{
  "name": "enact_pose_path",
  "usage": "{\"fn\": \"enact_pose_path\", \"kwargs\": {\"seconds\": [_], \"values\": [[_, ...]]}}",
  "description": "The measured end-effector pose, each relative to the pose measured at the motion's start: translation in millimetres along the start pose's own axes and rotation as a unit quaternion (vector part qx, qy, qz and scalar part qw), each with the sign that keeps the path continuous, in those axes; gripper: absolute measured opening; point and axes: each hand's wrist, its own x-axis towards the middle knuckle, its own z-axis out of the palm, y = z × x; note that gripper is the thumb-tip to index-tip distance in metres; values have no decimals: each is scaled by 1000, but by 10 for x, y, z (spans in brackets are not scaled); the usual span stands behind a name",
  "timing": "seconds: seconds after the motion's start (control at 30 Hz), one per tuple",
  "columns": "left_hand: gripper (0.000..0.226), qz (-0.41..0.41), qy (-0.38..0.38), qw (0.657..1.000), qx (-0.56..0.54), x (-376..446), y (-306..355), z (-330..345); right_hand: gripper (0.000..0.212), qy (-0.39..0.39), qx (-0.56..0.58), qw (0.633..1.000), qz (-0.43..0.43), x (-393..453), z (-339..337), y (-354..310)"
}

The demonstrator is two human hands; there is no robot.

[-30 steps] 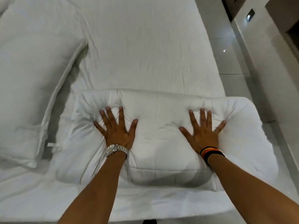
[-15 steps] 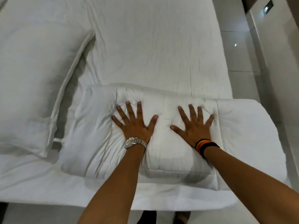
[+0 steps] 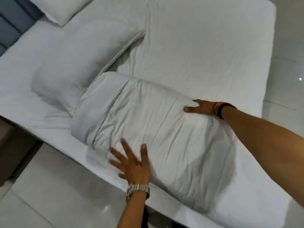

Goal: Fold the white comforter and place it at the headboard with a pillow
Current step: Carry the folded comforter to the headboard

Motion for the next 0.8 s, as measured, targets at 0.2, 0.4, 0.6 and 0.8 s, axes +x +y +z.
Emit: {"fn": "enact_pose_path", "kwargs": {"seconds": [0.2,0.4,0.6,0.8], "values": [[109,-129,-14,958,-257,-552,148,320,145,-36,1,999,-21,324,221,77],[130,-97,40,949,-296,-684,379,503,120,-57,28,995,-71,640,249,253],[136,-91,86,934,-335,-631,427,520,114,-119,129,982,-68,731,423,318],[133,-82,98,907,-400,-657,572,263,79,-86,237,961,-115,329,539,63]]}}
